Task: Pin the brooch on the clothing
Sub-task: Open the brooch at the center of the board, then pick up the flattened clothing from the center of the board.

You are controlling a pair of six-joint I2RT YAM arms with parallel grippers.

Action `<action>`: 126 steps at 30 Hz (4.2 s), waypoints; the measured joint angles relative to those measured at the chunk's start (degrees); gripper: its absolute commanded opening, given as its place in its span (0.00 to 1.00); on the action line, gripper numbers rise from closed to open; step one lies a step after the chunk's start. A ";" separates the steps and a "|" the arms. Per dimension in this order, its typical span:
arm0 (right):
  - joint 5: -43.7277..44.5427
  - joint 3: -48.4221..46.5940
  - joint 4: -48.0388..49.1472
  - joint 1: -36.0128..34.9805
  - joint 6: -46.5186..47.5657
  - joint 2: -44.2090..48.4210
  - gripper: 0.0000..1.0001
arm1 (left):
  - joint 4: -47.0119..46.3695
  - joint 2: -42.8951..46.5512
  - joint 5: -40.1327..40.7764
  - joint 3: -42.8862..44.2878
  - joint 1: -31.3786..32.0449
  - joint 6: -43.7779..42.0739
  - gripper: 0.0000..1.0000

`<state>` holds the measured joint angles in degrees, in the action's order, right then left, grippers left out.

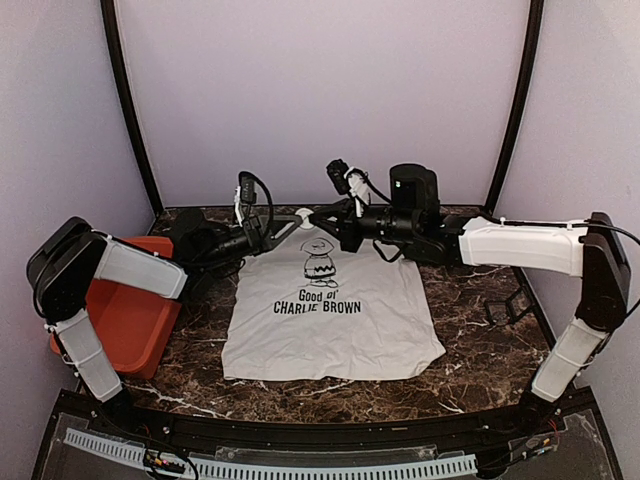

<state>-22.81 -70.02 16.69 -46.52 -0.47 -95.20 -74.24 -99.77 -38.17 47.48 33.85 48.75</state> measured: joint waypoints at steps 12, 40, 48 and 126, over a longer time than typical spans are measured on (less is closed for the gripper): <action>1.09 -0.61 0.42 -1.07 1.49 -0.59 0.00 | 0.07 0.22 1.07 -0.26 -0.07 1.49 0.07; -0.31 0.24 -0.92 -1.51 -0.79 -0.70 0.00 | -1.53 2.75 -0.28 -3.28 -3.15 2.01 0.62; 1.88 -0.50 -4.79 0.09 -2.71 1.07 0.00 | -1.57 6.64 0.79 -3.87 -7.37 -0.72 0.88; -1.22 -40.11 -53.48 10.14 -24.09 -24.87 0.00 | 104.10 -33.94 11.87 58.45 -14.67 -77.61 0.28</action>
<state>-24.03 -110.13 -36.80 -36.38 -24.56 -120.07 29.87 -133.71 -26.30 105.93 19.18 -28.86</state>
